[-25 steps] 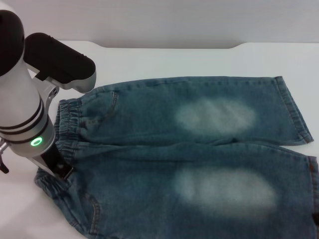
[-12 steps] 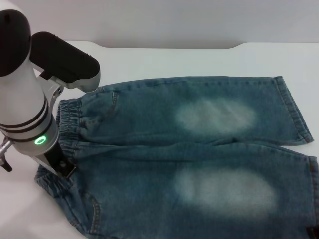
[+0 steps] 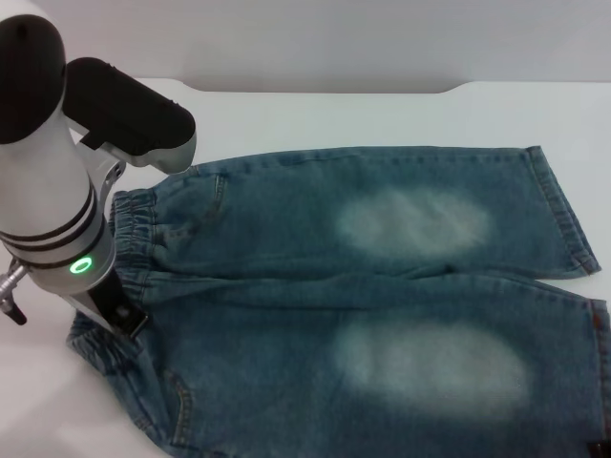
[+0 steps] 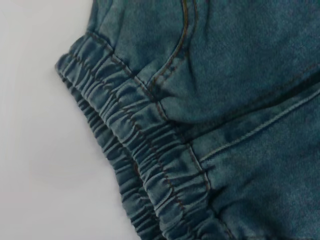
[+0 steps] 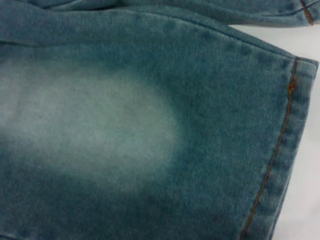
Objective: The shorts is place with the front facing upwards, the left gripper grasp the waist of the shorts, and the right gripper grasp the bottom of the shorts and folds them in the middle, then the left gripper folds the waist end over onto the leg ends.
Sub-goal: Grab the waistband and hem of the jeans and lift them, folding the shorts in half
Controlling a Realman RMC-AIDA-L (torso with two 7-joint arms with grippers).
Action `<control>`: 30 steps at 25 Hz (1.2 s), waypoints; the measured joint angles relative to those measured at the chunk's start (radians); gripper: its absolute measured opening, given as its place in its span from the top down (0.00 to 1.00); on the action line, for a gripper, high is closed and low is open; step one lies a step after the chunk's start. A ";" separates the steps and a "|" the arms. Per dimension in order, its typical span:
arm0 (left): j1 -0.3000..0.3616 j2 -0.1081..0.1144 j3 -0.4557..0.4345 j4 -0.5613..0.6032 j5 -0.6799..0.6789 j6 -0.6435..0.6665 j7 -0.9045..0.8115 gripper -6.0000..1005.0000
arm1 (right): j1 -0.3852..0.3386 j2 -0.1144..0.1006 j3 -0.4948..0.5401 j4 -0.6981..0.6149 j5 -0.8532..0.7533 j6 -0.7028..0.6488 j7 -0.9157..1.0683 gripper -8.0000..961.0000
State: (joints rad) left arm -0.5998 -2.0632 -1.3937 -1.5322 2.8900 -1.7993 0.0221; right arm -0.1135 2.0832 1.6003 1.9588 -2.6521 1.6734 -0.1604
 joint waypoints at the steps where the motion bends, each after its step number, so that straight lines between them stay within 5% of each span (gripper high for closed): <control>1: 0.000 0.000 0.001 -0.007 0.000 0.000 -0.004 0.96 | 0.000 0.000 0.000 0.000 0.000 -0.001 0.000 0.33; 30: 0.000 0.000 0.001 -0.016 -0.002 0.005 -0.008 0.96 | 0.009 -0.003 -0.003 -0.073 0.031 -0.035 -0.008 0.33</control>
State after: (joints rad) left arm -0.5998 -2.0632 -1.3928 -1.5478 2.8885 -1.7938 0.0137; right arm -0.1041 2.0805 1.5968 1.8861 -2.6210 1.6381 -0.1684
